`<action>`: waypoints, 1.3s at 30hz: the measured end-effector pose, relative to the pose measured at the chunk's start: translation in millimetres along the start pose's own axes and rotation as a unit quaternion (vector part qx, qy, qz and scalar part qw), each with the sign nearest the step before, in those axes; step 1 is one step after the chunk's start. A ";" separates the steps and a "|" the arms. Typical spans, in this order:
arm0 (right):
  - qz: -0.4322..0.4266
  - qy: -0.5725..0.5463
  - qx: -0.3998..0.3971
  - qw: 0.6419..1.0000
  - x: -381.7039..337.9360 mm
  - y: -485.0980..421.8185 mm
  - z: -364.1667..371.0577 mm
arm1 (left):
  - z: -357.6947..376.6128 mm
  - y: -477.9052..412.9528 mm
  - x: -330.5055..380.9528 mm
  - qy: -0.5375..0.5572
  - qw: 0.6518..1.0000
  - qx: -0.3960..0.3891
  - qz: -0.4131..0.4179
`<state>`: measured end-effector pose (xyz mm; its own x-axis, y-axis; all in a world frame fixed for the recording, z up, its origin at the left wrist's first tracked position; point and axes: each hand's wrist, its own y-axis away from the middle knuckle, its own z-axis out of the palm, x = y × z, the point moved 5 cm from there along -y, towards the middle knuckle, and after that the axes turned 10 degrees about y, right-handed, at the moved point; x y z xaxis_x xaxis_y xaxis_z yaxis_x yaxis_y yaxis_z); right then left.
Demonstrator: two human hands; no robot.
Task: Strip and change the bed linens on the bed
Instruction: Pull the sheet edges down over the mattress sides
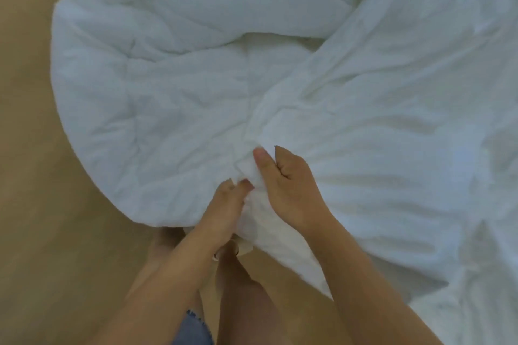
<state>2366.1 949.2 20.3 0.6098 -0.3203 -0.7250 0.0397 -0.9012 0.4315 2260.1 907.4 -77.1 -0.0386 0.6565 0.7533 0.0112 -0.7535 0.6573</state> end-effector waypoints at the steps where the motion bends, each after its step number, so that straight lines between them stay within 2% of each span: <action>1: 0.007 0.023 -0.008 1.000 2.8 -2.6 -2.1 | -12.0 -3.6 10.6 0.112 0.993 0.046 0.005; 3: 0.026 0.064 0.005 0.998 13.2 -6.7 -10.2 | -34.0 -8.8 36.8 0.380 0.924 0.049 0.004; 4: 0.033 0.083 0.027 0.996 20.8 -7.9 -16.3 | -46.9 -11.1 47.6 0.418 0.907 0.027 0.028; 6: 0.086 0.054 0.105 0.989 40.1 -8.6 -31.5 | -64.8 -13.9 64.5 0.269 0.960 -0.033 0.069; 7: 0.140 -0.001 0.150 0.979 53.9 -8.2 -40.3 | -71.1 -14.2 66.1 0.149 0.984 -0.070 0.069; 8: 0.203 -0.070 0.183 0.959 67.0 -7.2 -47.6 | -74.8 -13.9 61.6 0.026 0.993 -0.103 0.055; 9: 0.256 -0.135 0.197 0.937 77.0 -6.3 -52.8 | -76.1 -13.0 53.3 -0.080 0.987 -0.137 0.025; 11: 0.296 -0.204 0.209 0.910 88.6 -9.3 -61.7 | -68.3 -10.3 28.3 -0.241 0.945 -0.219 -0.035; 12: 0.283 -0.202 0.205 0.915 89.8 -12.0 -64.3 | -61.7 -10.5 21.0 -0.281 0.929 -0.238 -0.036; 13: 0.262 -0.165 0.190 0.932 88.0 -15.0 -63.8 | -56.6 -12.3 18.8 -0.284 0.930 -0.232 -0.022; 14: 0.243 -0.108 0.166 0.950 86.8 -16.7 -60.2 | -54.6 -15.2 20.1 -0.240 0.949 -0.204 -0.006; 16: 0.205 -0.011 0.094 0.974 82.6 -15.4 -45.2 | -57.4 -18.8 29.4 -0.019 0.989 -0.150 0.005; 18: 0.154 0.031 0.003 0.988 72.9 -9.4 -23.9 | -59.5 -19.7 35.6 0.188 0.971 -0.151 -0.002; 19: 0.116 0.054 -0.030 0.991 66.7 -7.5 -12.2 | -57.6 -19.9 35.1 0.233 0.960 -0.156 -0.002; 20: 0.083 0.100 -0.056 0.990 59.9 -6.0 1.6 | -52.9 -20.4 33.5 0.226 0.963 -0.147 0.003; 23: -0.025 0.300 -0.079 0.950 39.2 -9.6 33.4 | -43.4 -23.5 32.9 0.169 0.985 -0.037 0.004; 25: -0.064 0.282 0.058 0.956 23.9 -24.1 20.4 | -46.7 -28.0 29.1 0.190 0.982 -0.011 0.008; 27: -0.022 0.153 0.216 0.964 25.1 -41.5 -17.1 | -50.8 -25.1 23.2 0.150 0.985 -0.077 0.022; 29: 0.071 -0.033 0.305 0.949 31.7 -53.1 -53.1 | -45.5 -18.4 9.3 -0.048 0.983 -0.178 0.021; 30: 0.114 -0.098 0.314 0.937 37.6 -57.4 -62.9 | -38.1 -16.1 -0.4 -0.155 0.962 -0.225 0.020; 32: 0.155 -0.100 0.304 0.935 52.0 -64.9 -72.2 | -26.4 -18.4 -3.3 -0.260 0.930 -0.258 0.021; 33: 0.157 -0.049 0.288 0.943 54.6 -66.5 -73.5 | -26.2 -21.3 1.9 -0.250 0.936 -0.245 0.028; 36: 0.074 0.134 0.209 0.966 52.6 -60.9 -60.8 | -39.0 -27.6 18.6 -0.027 0.984 -0.176 0.014; 37: 0.034 0.148 0.161 0.975 50.2 -57.1 -50.0 | -42.1 -27.3 21.2 0.028 0.988 -0.153 0.003; 39: -0.032 0.149 0.018 0.988 42.7 -40.7 -14.1 | -38.8 -25.7 23.8 0.066 0.991 -0.118 0.005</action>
<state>2401.6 976.3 -20.6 0.8127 -0.1668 -0.5584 0.0617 -0.9281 0.3671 2220.1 941.1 -76.9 -0.1693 0.6501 0.7407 -0.2208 -0.7575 0.6144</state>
